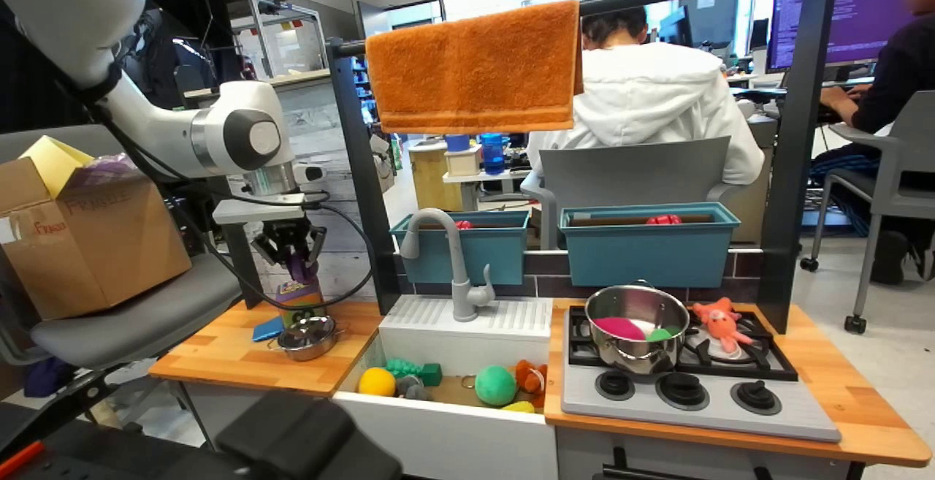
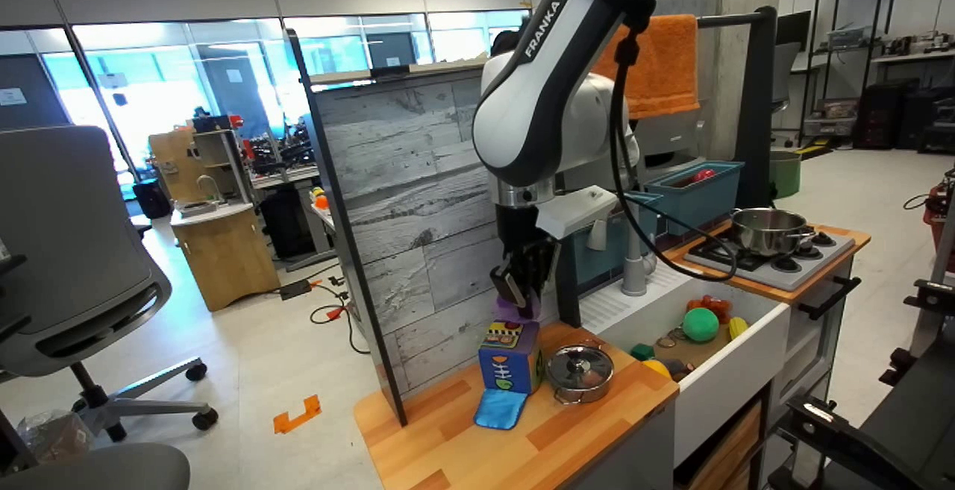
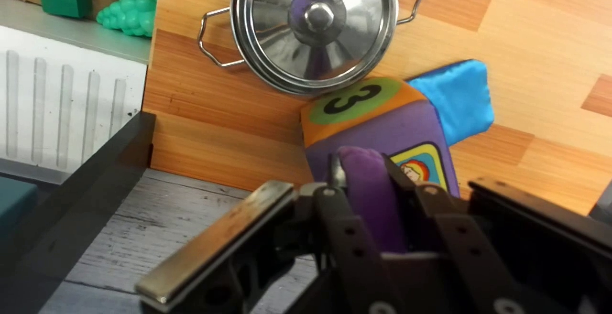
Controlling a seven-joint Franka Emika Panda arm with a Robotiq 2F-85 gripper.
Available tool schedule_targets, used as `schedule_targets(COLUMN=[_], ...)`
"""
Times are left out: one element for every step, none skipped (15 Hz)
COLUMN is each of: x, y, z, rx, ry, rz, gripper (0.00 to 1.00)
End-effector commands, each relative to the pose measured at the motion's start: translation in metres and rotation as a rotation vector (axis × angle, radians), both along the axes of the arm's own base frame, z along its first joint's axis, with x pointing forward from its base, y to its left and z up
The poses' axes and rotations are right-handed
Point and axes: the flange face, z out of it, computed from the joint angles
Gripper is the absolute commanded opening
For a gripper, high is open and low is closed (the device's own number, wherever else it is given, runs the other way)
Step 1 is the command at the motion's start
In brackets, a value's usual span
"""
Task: Put the purple plush toy on top of the square toy.
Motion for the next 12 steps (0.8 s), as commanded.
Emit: schedule_targets(x=[0.009,0.010,0.011,0.012,0.014,0.014,0.015,0.016,0.016,0.017,0.017,0.016], y=[0.008,0.010,0.012,0.013,0.014,0.016,0.017,0.018,0.019,0.019,0.021,0.022], z=[0.001,0.002,0.002,0.002,0.001,0.000,-0.001,-0.002,-0.005,-0.007,-0.012,-0.015], rx=[-0.024,-0.023,-0.022,-0.022,-0.019,-0.015,-0.010,-0.009,-0.007,-0.007,-0.010,-0.011], ry=[0.006,0.007,0.009,0.013,0.018,0.023,0.026,0.030,0.037,0.042,0.049,0.056], rz=[0.032,0.035,0.039,0.041,0.043,0.043,0.043,0.043,0.041,0.040,0.037,0.038], gripper=[0.05,0.05,0.05,0.05,0.05,0.05,0.05,0.05,0.05,0.05,0.05,0.05])
